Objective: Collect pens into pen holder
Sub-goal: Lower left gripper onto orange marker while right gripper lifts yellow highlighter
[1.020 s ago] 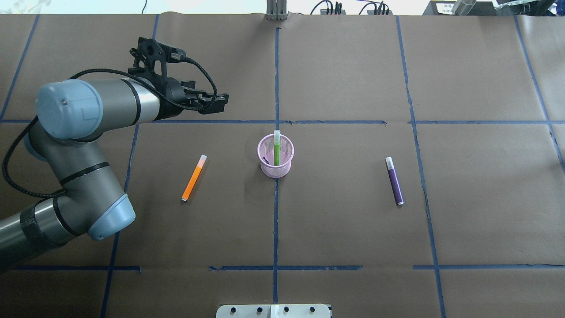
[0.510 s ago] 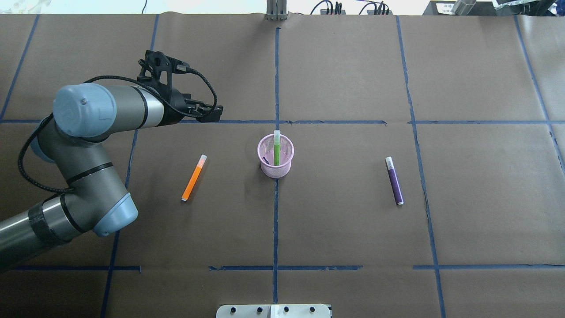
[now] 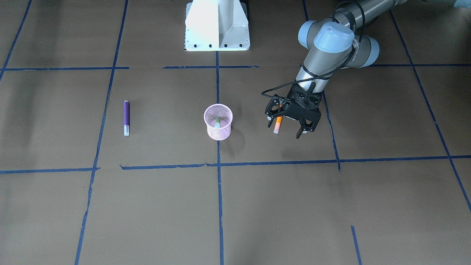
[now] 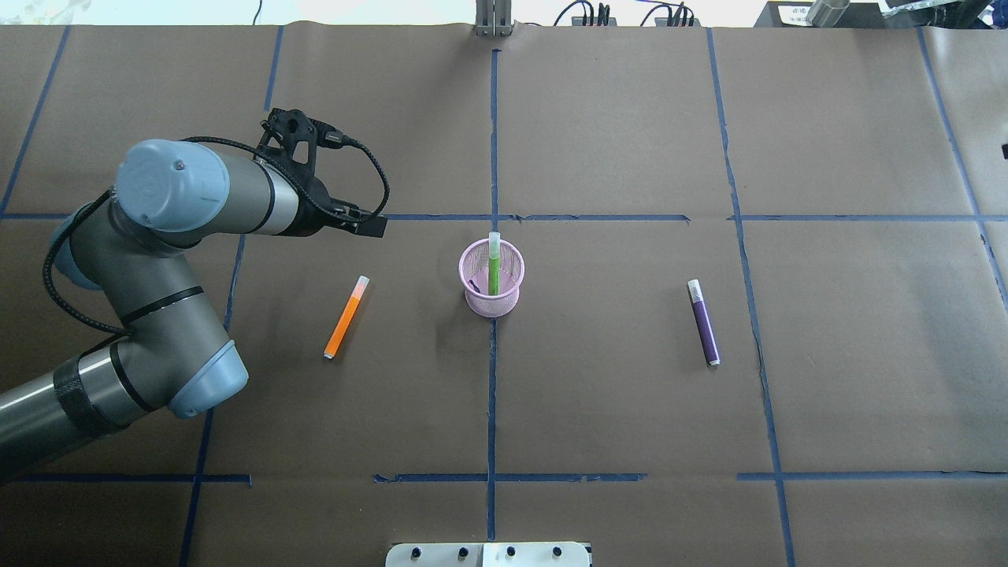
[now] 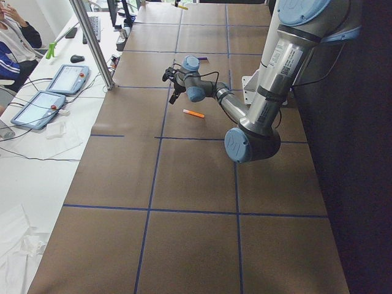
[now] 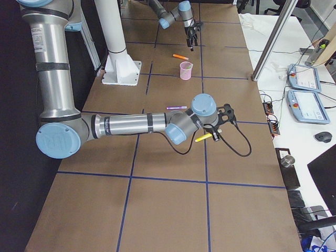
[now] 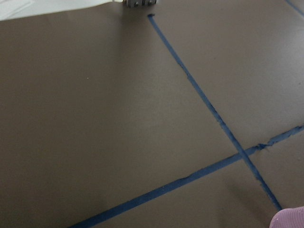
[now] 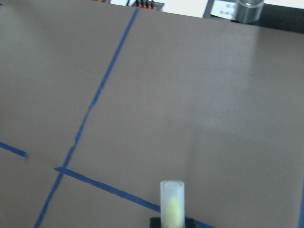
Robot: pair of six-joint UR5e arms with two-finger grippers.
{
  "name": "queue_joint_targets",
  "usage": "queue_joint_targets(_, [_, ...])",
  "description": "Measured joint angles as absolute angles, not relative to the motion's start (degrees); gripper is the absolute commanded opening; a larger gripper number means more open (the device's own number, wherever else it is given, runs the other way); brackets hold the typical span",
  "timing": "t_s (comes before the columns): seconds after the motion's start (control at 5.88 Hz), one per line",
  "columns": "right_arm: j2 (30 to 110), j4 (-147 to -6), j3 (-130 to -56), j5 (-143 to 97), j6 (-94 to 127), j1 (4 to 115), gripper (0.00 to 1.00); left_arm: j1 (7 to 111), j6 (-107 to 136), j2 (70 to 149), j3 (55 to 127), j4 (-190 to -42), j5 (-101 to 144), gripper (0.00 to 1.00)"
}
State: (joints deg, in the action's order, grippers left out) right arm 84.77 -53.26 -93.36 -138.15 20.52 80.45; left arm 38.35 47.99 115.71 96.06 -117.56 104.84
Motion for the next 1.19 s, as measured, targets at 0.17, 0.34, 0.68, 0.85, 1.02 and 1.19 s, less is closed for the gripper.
queue_joint_targets(0.17, [83.44,-50.70,-96.61,-135.38,25.06,77.18,0.00,38.07,47.99,115.59,95.61,-115.33,105.92,1.00])
queue_joint_targets(0.34, [81.06,-46.34,-98.21,-130.35,32.80,71.89,0.00,37.87,47.99,115.53,94.88,-114.42,106.27,1.00])
queue_joint_targets(0.68, [76.10,-39.27,-99.52,-117.29,45.44,59.67,0.00,37.27,48.05,116.05,92.26,-114.25,106.49,1.00])
queue_joint_targets(0.85, [73.84,-38.46,-100.39,-110.66,48.90,54.02,0.00,36.73,48.27,116.33,91.15,-114.37,106.51,1.00])
queue_joint_targets(1.02, [71.88,-38.36,-100.88,-105.00,51.51,49.26,0.00,36.18,48.65,116.48,90.87,-114.34,107.31,1.00])
queue_joint_targets(1.19, [70.22,-38.64,-101.08,-100.87,52.56,45.56,0.00,35.72,49.23,116.52,90.89,-114.23,108.48,1.00])
